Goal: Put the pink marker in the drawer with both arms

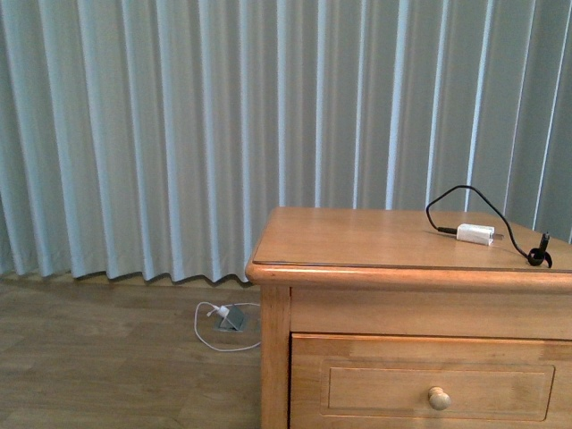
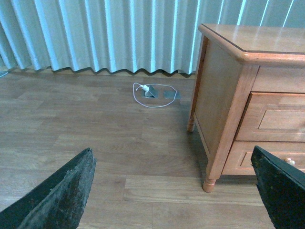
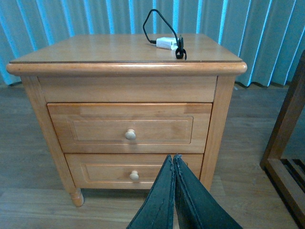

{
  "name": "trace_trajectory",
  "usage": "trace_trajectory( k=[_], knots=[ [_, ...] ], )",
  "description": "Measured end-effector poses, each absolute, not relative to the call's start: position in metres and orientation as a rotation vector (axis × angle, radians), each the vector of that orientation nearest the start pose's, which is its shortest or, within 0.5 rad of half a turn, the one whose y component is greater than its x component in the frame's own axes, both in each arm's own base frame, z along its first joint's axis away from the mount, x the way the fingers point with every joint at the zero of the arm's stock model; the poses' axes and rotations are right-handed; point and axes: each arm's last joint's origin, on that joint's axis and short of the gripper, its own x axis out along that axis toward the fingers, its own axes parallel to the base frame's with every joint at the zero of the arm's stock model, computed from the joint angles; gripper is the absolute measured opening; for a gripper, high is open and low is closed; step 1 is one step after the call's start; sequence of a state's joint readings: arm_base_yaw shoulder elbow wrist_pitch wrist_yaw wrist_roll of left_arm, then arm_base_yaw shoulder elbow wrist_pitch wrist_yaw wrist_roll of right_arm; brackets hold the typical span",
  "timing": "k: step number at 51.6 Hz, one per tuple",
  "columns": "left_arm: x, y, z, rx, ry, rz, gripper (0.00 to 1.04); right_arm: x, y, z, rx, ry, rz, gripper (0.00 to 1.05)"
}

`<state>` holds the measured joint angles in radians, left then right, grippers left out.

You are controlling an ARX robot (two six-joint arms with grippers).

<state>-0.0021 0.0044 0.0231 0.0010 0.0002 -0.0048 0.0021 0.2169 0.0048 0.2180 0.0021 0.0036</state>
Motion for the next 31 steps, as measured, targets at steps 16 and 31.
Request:
trace_trajectory(
  k=[16,31],
  knots=[
    [0.097,0.000,0.171,-0.005,-0.019,-0.002,0.99,0.098,0.000,0.166,0.004,-0.006,0.001,0.01],
    [0.097,0.000,0.171,-0.005,-0.019,-0.002,0.99,0.098,0.000,0.165,0.003,-0.002,0.000,0.15]
  ],
)
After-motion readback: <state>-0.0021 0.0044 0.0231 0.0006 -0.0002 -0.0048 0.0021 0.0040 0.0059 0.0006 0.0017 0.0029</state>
